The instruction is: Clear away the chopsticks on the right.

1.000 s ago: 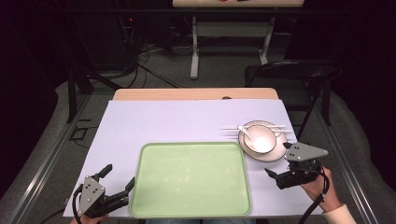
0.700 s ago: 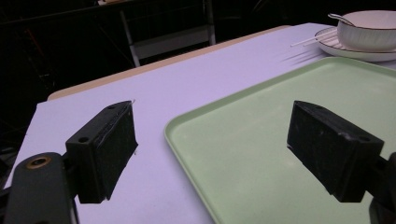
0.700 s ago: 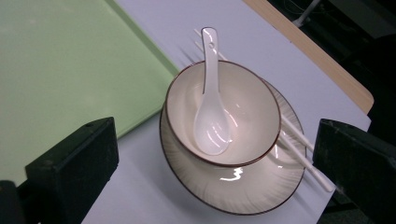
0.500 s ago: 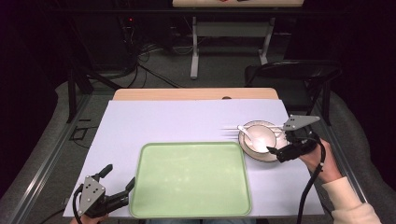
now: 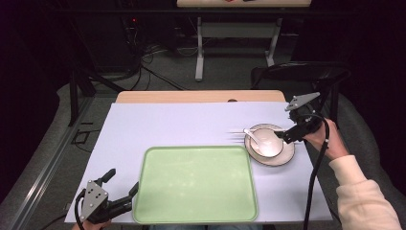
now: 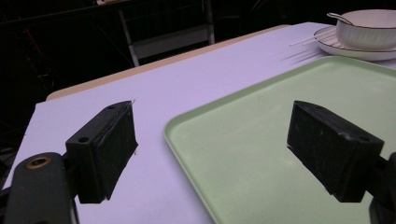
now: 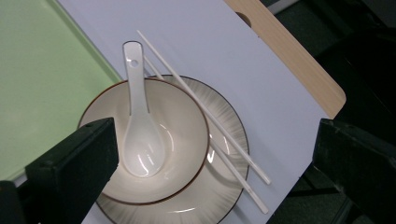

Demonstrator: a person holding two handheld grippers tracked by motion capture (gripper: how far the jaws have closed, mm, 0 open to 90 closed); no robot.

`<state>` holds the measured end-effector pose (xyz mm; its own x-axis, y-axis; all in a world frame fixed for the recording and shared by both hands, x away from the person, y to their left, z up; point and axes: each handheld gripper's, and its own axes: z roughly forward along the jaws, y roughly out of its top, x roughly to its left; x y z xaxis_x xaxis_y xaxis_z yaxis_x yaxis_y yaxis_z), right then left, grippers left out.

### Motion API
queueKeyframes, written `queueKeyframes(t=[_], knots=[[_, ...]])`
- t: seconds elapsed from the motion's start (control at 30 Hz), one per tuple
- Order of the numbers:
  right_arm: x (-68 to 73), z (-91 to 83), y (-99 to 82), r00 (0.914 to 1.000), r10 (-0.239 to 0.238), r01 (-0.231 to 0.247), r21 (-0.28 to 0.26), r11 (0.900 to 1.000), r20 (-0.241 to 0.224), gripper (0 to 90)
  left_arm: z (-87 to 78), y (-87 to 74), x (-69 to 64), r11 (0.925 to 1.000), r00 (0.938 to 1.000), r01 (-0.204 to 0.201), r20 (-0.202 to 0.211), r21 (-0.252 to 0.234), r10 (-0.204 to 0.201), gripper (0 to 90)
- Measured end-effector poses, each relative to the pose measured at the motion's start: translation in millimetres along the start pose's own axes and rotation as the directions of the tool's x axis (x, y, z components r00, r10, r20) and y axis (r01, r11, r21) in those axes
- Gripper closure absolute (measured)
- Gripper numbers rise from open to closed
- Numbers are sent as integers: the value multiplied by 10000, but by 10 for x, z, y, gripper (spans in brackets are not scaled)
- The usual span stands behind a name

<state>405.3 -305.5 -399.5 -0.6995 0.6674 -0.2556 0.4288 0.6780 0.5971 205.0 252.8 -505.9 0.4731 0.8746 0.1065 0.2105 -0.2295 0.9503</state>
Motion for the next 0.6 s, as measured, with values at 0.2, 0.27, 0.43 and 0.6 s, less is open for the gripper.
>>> queueKeyframes(t=[0.2, 0.27, 0.43, 0.6], knots=[[-213, 154, 99, 10000, 57, -54, 657, 9978, -37, 0, -2, 0, 4, 10000, 10000, -43, -3, 4, 43, 154], [-271, 214, 118, 10000, 59, -55, 854, 9963, -51, 0, 0, -1, 1, 10000, 10000, -7, 10, 0, 7, 154], [-391, 395, 147, 9998, 32, -4, 1472, 9891, -185, 0, 2, 0, 1, 10000, 10000, -30, 15, 13, 30, 154], [-477, 550, 174, 9999, 56, -24, 1989, 9800, -155, 60, 4, 0, 2, 10000, 10000, -36, 22, 22, 35, 154]])
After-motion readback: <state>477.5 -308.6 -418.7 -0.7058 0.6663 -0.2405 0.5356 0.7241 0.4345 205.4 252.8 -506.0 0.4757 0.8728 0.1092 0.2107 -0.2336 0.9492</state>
